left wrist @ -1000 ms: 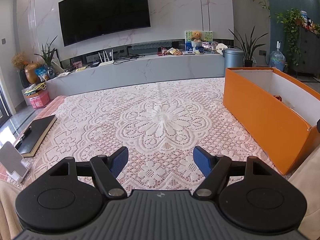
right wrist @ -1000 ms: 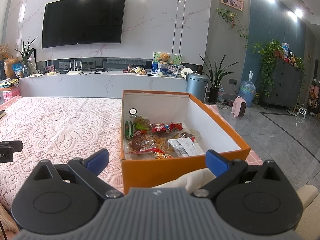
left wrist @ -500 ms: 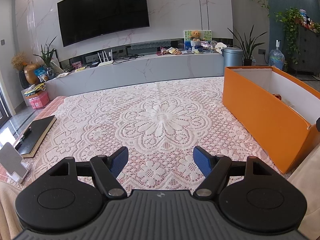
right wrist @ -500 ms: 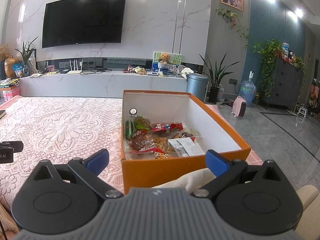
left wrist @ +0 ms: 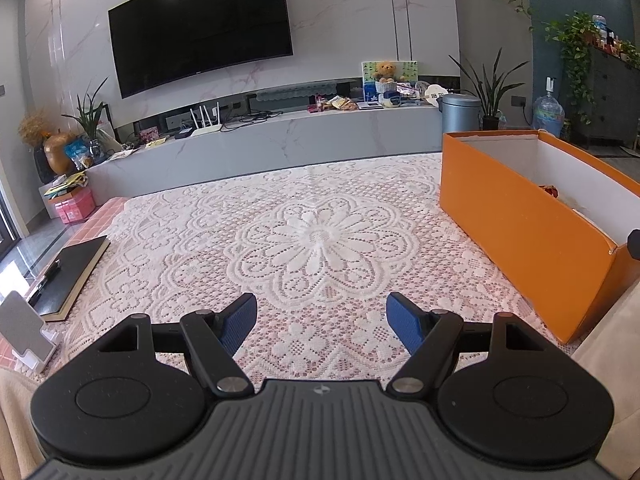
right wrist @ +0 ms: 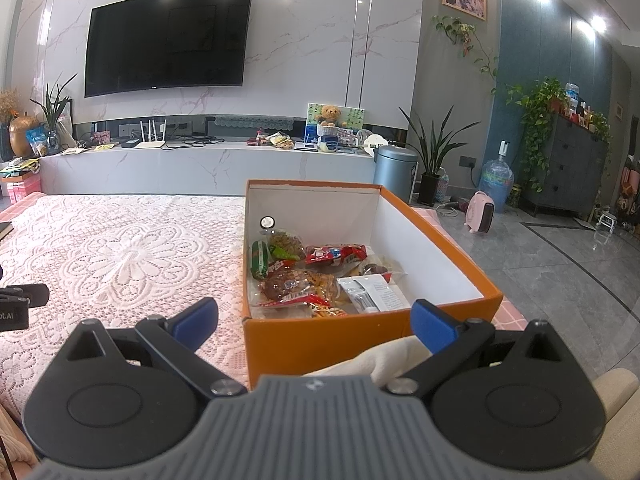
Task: Organize snacks
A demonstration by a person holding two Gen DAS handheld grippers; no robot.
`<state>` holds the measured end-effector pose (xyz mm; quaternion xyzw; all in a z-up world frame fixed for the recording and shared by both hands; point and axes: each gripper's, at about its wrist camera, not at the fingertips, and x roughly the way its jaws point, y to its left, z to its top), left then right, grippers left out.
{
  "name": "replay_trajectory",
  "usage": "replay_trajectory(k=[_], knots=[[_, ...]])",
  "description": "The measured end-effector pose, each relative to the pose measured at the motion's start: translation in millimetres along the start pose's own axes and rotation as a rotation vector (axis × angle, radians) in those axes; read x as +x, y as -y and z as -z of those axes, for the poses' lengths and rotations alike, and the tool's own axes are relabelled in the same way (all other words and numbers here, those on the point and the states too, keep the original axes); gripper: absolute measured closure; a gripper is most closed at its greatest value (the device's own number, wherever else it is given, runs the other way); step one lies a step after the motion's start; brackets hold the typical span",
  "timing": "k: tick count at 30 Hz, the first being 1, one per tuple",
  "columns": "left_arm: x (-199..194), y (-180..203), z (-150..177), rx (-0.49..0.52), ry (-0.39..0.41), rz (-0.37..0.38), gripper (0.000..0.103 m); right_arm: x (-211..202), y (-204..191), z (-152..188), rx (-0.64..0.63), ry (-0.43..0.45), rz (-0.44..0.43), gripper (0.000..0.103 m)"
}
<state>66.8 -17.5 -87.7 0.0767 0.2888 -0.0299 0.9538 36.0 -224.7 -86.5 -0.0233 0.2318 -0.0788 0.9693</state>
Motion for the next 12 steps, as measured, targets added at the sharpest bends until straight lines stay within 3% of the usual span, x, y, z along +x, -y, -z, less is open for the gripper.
replay_trajectory(k=[12], knots=[[-2.0, 0.1, 0.4, 0.002, 0.017, 0.002, 0.016, 2.3, 2.4, 0.1, 0.006, -0.004, -0.007, 0.003]])
